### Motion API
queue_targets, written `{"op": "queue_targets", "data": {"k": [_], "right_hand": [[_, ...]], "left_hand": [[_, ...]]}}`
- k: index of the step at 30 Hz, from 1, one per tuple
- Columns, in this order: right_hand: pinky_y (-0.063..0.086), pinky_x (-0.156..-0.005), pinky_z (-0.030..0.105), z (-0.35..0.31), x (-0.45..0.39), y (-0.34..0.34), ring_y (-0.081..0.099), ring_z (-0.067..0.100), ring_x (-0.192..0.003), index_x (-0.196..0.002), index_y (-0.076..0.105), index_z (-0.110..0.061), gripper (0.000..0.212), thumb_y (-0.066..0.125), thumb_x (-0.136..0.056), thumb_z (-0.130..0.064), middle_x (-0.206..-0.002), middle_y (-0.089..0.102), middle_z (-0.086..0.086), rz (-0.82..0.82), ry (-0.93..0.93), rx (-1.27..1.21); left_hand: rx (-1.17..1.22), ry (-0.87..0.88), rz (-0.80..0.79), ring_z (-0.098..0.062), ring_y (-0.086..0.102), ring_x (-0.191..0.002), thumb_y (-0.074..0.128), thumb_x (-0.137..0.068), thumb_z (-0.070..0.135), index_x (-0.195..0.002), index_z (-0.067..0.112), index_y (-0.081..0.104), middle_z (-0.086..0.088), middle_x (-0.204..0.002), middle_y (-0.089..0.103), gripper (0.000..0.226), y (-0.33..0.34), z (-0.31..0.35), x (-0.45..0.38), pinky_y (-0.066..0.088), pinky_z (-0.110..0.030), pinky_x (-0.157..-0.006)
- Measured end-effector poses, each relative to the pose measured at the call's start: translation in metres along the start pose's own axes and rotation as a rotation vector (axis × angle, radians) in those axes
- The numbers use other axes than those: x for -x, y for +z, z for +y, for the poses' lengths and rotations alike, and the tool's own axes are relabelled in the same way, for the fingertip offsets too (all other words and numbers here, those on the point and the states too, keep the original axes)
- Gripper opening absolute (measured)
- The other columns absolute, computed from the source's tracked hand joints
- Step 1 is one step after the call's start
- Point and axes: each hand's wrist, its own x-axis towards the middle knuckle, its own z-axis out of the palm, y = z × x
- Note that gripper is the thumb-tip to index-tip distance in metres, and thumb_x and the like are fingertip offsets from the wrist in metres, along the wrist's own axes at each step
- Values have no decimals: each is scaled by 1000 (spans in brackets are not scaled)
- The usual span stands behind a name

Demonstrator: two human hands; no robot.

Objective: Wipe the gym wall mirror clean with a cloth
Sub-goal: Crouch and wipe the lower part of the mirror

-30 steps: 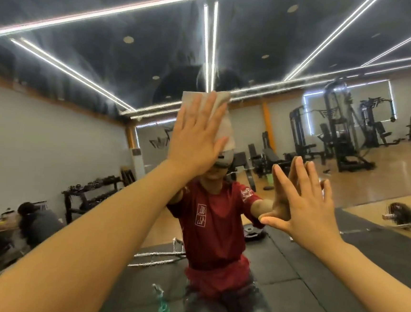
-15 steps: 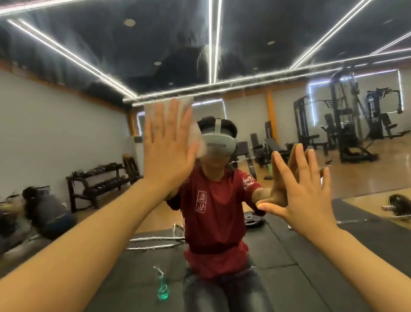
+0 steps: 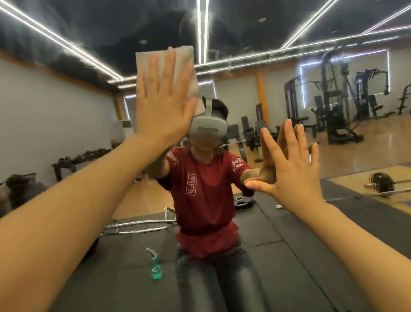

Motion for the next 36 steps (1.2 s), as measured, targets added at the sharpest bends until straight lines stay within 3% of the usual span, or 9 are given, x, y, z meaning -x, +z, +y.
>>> {"op": "queue_targets", "data": {"k": [4, 9, 12, 16, 19, 24, 28, 32, 36], "right_hand": [[10, -115, 62, -1, 0, -2, -6, 32, -151, -157, 11, -35, 112, 32, -61, -89, -165, -6, 10, -3, 3, -18], [8, -116, 62, -2, 0, -3, -8, 33, -151, -157, 10, -34, 113, 32, -60, -89, -165, -7, 11, -15, 10, -28], [6, -115, 62, -3, 1, -2, -10, 32, -150, -157, 9, -34, 113, 32, -61, -89, -164, -9, 10, -21, 8, -25], [6, -116, 61, -2, 0, -4, -10, 31, -151, -157, 9, -35, 113, 33, -61, -89, -164, -9, 10, -27, 14, -19], [7, -117, 60, -1, 1, -5, -9, 30, -151, -157, 10, -36, 113, 32, -60, -90, -165, -8, 8, -23, 18, -28], [6, -117, 60, -2, 2, -5, -9, 30, -151, -157, 10, -36, 113, 33, -60, -90, -165, -9, 7, -26, 16, -57], [5, -116, 61, -2, 1, -3, -11, 32, -150, -157, 7, -35, 113, 32, -61, -90, -164, -11, 9, -36, 9, -33], [7, -116, 63, 0, 1, -3, -10, 33, -151, -157, 7, -35, 111, 35, -64, -90, -164, -10, 10, -29, -9, -24], [8, -116, 61, 1, 1, -4, -8, 32, -151, -157, 6, -37, 111, 36, -65, -90, -165, -10, 8, -18, -8, -21]], "left_hand": [[-81, 318, -40, -36, -1, -151, 24, -100, 49, -158, 23, 10, -12, -165, 3, 66, 9, -17, 43, 4, -56, -121], [-1, -198, -25, -33, -7, -151, 23, -97, 47, -158, 25, -3, -11, -165, -6, 69, -5, -60, 45, 1, -53, -122], [35, -357, 30, -36, -5, -151, 26, -98, 42, -158, 23, -3, -14, -164, -6, 69, -2, -32, 36, 4, -56, -121], [46, -79, -5, -36, -6, -150, 27, -102, 43, -158, 19, -2, -16, -164, -6, 67, 14, 32, 50, 0, -55, -121], [7, 124, -75, -36, -6, -151, 26, -100, 49, -158, 23, 3, -13, -165, -5, 68, 20, 26, 68, 0, -54, -121], [4, -36, -80, -34, -8, -151, 30, -98, 47, -158, 22, 2, -11, -165, -5, 70, 17, -23, 111, -1, -53, -121], [54, -215, -56, -37, -6, -150, 30, -98, 44, -158, 18, 1, -15, -164, -4, 72, 19, 8, 113, -1, -56, -121], [24, -46, -113, -35, -10, -150, 26, -99, 47, -158, 20, -1, -13, -164, -8, 70, 29, 65, 108, -7, -52, -121], [-19, 105, -123, -32, -6, -151, 31, -98, 48, -159, 22, 7, -9, -165, -3, 70, 30, 45, 121, -6, -49, -121]]}}
